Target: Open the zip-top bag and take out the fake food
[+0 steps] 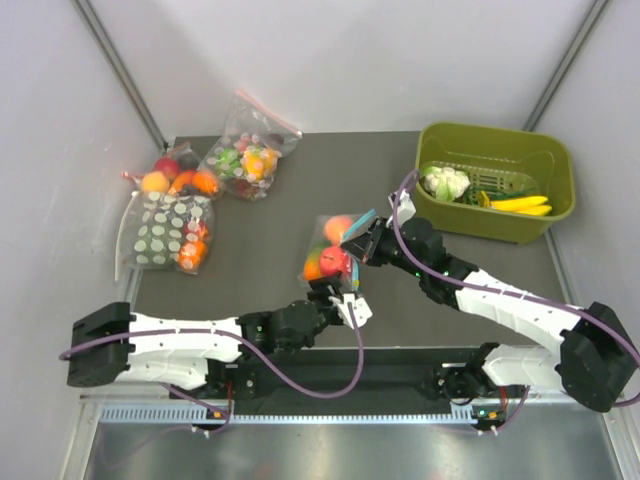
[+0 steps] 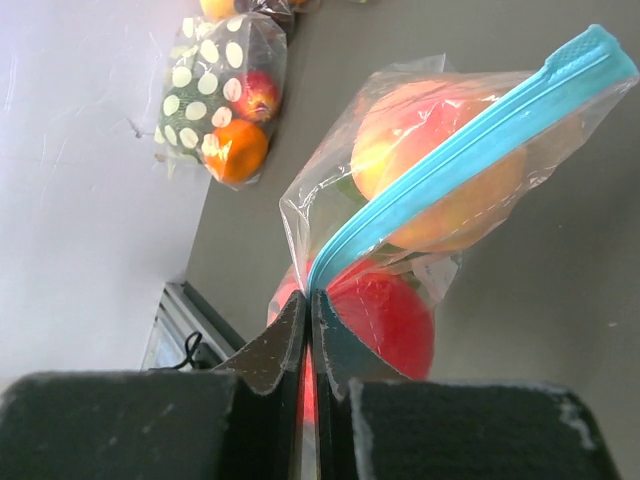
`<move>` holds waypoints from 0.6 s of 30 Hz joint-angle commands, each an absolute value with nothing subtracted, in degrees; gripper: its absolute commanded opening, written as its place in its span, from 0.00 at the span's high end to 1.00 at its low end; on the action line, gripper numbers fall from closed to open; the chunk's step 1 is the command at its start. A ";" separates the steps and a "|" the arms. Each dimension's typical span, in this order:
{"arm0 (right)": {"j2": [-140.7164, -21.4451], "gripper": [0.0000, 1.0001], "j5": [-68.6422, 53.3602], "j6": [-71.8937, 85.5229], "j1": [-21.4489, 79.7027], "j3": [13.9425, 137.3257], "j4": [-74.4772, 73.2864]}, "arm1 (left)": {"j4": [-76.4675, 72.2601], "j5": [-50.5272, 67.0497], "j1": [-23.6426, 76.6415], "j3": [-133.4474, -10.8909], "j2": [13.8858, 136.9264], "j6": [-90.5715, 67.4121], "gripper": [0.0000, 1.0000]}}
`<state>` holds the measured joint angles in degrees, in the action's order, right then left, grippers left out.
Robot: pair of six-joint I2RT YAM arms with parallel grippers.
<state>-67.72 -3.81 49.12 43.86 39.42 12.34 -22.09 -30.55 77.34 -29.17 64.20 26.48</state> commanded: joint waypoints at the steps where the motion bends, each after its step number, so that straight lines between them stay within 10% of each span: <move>1: -65.74 1.00 -7.21 50.89 44.65 39.73 14.85 | -31.80 -36.55 78.57 -30.85 66.44 31.54 0.39; 6: -66.18 1.00 -8.70 51.77 44.74 38.94 16.78 | -35.41 -40.07 79.36 -31.38 70.04 34.01 0.44; 18: -65.30 1.00 -8.96 50.80 44.74 40.16 15.38 | -31.65 -39.03 79.54 -30.59 65.50 32.27 0.96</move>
<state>-67.53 -6.83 50.74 43.86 38.87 13.72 -30.22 -38.94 79.61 -29.39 69.82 33.52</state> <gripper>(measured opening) 0.009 0.058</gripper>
